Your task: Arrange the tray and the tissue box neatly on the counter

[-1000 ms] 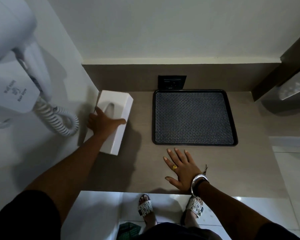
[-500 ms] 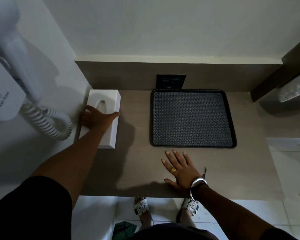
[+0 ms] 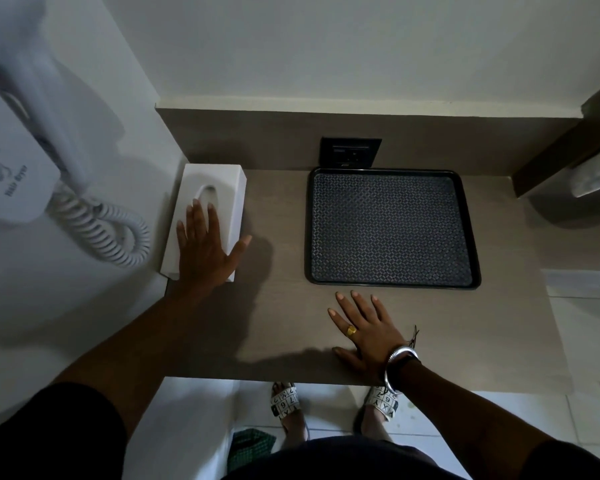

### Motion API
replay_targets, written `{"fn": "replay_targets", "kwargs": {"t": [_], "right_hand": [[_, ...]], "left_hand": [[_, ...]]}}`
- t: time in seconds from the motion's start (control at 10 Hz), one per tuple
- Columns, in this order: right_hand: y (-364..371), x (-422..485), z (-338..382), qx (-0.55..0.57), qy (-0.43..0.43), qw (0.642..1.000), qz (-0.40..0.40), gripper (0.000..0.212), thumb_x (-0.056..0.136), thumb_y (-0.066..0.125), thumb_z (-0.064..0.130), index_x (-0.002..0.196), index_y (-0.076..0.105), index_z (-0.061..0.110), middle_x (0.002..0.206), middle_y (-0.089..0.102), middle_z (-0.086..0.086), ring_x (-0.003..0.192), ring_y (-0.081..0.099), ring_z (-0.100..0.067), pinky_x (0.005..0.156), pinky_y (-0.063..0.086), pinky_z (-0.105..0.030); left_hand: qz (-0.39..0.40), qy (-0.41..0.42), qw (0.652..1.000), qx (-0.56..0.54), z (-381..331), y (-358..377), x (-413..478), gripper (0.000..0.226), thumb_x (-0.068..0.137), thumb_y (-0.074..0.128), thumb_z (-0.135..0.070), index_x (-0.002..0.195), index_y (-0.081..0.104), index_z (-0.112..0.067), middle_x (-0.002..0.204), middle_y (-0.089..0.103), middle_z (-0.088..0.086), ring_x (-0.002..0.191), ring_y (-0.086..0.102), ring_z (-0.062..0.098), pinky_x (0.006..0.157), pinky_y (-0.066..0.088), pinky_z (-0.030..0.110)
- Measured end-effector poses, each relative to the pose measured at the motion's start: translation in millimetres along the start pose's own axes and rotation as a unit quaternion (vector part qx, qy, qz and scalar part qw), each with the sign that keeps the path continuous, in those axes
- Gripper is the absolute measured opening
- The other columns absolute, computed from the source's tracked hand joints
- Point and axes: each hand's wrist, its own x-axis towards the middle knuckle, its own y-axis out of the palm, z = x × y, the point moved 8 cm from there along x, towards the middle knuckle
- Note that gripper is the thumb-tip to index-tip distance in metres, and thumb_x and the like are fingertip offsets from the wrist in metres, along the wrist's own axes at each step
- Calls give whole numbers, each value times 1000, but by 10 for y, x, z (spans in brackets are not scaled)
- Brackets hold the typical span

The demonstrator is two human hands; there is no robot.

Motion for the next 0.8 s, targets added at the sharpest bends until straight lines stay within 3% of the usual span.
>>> {"fn": "replay_targets", "kwargs": {"t": [0.3, 0.5, 0.7, 0.8], "right_hand": [[23, 6, -10, 0, 7, 1000, -2, 77, 87, 39, 68, 151, 29, 27, 159, 28, -10, 143, 29, -37, 112, 19, -59], [14, 19, -7, -14, 2, 1000, -9, 76, 86, 40, 68, 150, 32, 26, 158, 30, -10, 142, 32, -37, 111, 22, -60], [3, -33, 17, 25, 6, 1000, -11, 73, 91, 33, 67, 154, 23, 30, 164, 14, -4, 149, 14, -31, 117, 11, -58], [-134, -130, 4, 84, 41, 996, -9, 68, 94, 32, 64, 152, 29, 27, 163, 17, -2, 149, 14, -29, 118, 10, -55]], "left_hand": [[3, -9, 1000, 1, 94, -22, 237, 101, 81, 24, -79, 156, 9, -12, 164, 11, 17, 152, 12, 37, 122, 5, 53], [12, -16, 1000, -7, 85, -18, 307, 98, 83, 31, -75, 155, 14, -11, 163, 16, 18, 151, 16, 38, 121, 8, 55], [8, -36, 999, -21, 124, -66, 242, 100, 84, 21, -76, 155, 13, -6, 163, 14, 20, 151, 14, 39, 122, 9, 55], [-40, -24, 997, -62, -69, -234, 135, 101, 85, 23, -74, 154, 16, -2, 163, 12, 23, 152, 11, 39, 123, 8, 56]]}}
